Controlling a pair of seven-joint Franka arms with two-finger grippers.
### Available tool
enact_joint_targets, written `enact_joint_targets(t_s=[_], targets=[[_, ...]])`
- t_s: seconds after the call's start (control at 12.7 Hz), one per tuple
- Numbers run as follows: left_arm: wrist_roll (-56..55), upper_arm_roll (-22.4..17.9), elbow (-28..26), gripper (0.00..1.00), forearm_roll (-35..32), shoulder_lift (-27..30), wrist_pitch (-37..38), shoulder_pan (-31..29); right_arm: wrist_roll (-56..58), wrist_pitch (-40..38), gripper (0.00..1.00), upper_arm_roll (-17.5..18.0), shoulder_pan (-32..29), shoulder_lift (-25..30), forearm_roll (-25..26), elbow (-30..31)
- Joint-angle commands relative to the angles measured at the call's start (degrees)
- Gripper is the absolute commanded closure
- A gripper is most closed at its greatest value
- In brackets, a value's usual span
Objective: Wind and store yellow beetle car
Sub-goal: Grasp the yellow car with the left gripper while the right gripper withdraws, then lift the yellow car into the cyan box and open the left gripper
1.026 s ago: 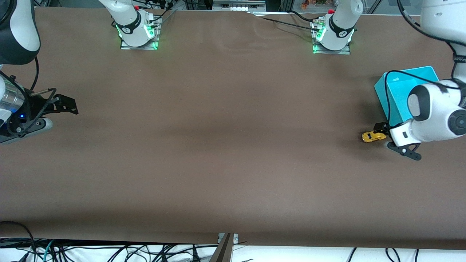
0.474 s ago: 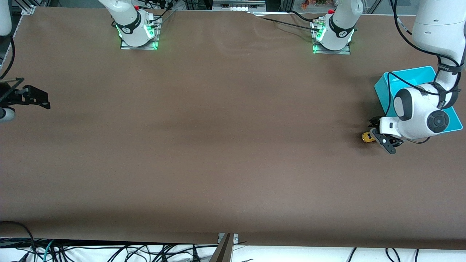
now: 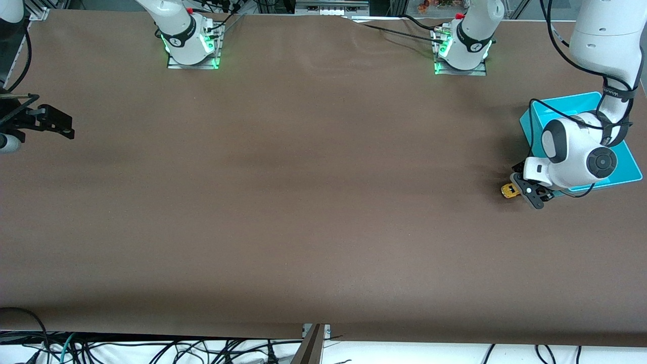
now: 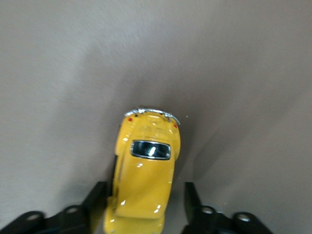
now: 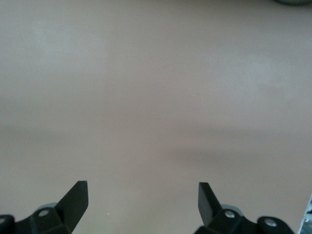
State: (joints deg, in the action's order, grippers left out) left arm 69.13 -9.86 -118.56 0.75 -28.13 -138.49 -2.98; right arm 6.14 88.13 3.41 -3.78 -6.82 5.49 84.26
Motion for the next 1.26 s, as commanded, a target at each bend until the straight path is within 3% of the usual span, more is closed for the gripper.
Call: enact_joint_targets(t_s=[0.0, 0.47, 0.71, 1.03, 1.18], targets=[[1.4, 0.4, -0.9, 1.00, 0.0, 4.2, 1.2, 0.3, -2.6, 0.4, 0.00, -0.9, 1.6, 3.3, -0.8, 3.7], [1.9, 0.5, -0.7, 1.00, -0.2, 8.6, 4.7, 0.2, -2.5, 0.4, 0.00, -1.1, 1.1, 1.7, -3.1, 3.4], [0.6, 0.5, 3.1, 1.00, -0.8, 16.2, 16.3, 0.3, -2.3, 0.5, 0.00, -1.2, 0.8, 1.5, -3.8, 3.3], [0.7, 0.5, 5.9, 1.00, -0.8, 22.5, 26.0, 0.4, -2.5, 0.6, 0.00, -1.1, 0.5, 1.0, -4.0, 3.2], [5.1, 0.0, 5.6, 1.00, -5.7, 24.1, 29.1, -1.1, -2.5, 0.4, 0.00, -1.2, 0.4, 1.0, -4.6, 3.2]])
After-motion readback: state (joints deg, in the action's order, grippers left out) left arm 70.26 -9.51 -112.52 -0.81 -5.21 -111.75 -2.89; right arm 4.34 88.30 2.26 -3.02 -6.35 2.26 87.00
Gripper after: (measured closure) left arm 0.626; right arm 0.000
